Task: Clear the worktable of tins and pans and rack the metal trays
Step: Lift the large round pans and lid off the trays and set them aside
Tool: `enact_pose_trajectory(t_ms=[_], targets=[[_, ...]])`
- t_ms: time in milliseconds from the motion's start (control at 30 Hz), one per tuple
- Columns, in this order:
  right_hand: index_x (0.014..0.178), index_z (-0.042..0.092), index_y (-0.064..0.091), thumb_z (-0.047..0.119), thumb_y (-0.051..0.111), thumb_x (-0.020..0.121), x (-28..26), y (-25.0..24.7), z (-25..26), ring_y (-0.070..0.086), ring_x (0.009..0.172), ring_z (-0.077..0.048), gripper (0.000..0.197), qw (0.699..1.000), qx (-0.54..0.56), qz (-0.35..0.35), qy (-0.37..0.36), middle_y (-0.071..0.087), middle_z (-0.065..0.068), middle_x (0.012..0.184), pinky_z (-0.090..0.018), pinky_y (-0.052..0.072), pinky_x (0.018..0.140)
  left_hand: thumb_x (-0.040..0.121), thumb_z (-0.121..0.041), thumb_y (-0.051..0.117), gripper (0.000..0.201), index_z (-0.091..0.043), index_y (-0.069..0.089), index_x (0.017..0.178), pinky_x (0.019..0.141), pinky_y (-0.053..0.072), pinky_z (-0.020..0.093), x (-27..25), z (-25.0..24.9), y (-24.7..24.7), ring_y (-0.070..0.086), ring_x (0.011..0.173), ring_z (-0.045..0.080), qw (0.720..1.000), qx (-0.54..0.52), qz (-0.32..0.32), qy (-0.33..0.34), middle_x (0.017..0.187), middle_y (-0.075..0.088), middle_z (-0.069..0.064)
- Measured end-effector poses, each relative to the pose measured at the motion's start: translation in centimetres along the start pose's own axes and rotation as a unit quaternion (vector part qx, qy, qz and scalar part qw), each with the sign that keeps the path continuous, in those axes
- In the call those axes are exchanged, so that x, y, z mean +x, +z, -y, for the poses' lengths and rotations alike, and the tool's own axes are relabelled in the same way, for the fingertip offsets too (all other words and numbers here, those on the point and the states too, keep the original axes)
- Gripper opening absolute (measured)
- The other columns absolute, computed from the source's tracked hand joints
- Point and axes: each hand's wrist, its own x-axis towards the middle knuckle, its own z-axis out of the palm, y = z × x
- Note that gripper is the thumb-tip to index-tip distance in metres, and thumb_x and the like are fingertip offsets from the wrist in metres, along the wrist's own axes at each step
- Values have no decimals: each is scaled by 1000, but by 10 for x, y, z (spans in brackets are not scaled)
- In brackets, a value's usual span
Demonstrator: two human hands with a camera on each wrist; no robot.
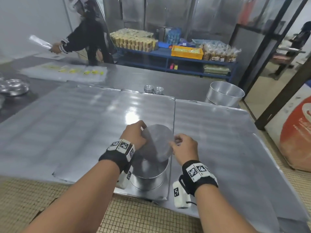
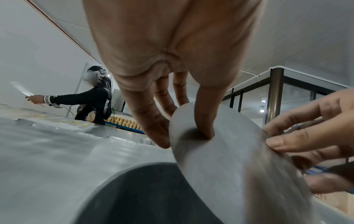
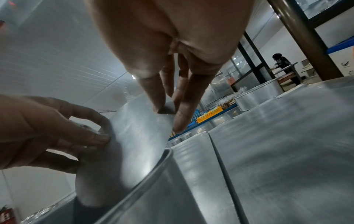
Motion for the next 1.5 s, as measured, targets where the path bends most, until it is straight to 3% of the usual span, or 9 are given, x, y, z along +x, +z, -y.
enact_pose_trajectory(t_ms=[100,267,433,700,933,1033,1100,1233,1500], targets=[[87,20,75,13,75,82,-7,8,9,64,64,-11,9,999,-30,18,2,66,6,71,-32,59,77,73,-3,67,43,-29,60,107,76,57,31,-4,15,-3,66,88,22,999,12,31,15,100,69,0],[98,24,78,8,71,81,-24,14,18,59,62,-1,24,998,-53,39,-6,64,8,69,1,41,61,88,-5,58,46,-23,64,130,99,49,27,-8,38,3,61,117,22,994,68,58,60,126,65,2],[104,22,79,8,74,79,-37,24,21,68,79,-14,29,995,-84,50,-2,72,3,79,-26,54,90,89,-4,59,42,-25,70,124,100,45,21,-12,50,5,62,118,21,996,37,47,68,126,67,3],[108,17,78,7,66,87,-57,43,21,71,99,-21,27,982,-176,75,3,76,-6,106,-30,53,96,88,2,49,52,-22,67,131,110,38,23,-23,55,12,55,128,21,979,68,111,157,135,63,6],[130,14,63,0,56,87,-73,51,18,42,119,-25,45,964,-261,35,-30,53,-6,123,-22,36,99,83,-2,60,43,-12,68,123,95,42,25,-20,67,13,56,114,28,992,23,33,123,118,59,12],[123,16,65,-3,55,80,-75,51,13,49,114,-29,48,968,-249,2,22,58,-9,116,-25,39,93,84,-10,63,6,-6,66,89,64,46,25,-18,70,11,64,91,30,995,71,58,32,88,59,9],[111,14,68,3,55,80,-74,47,12,62,104,-33,36,970,-228,-9,79,68,-11,106,-30,47,85,82,-9,62,8,-3,61,77,51,50,24,-16,74,11,65,70,28,994,55,89,-29,78,60,8],[98,9,75,5,57,79,-72,39,13,69,94,-31,27,973,-178,-19,147,74,-12,96,-26,49,78,76,-1,58,10,4,66,79,61,63,44,-12,75,13,70,66,35,991,-7,111,-76,84,65,18],[101,13,73,6,62,78,-51,32,19,69,93,-27,27,984,-82,-88,134,75,-6,95,-28,52,83,73,7,52,17,3,69,75,53,62,43,5,63,9,70,60,35,993,-86,53,-59,80,69,21]])
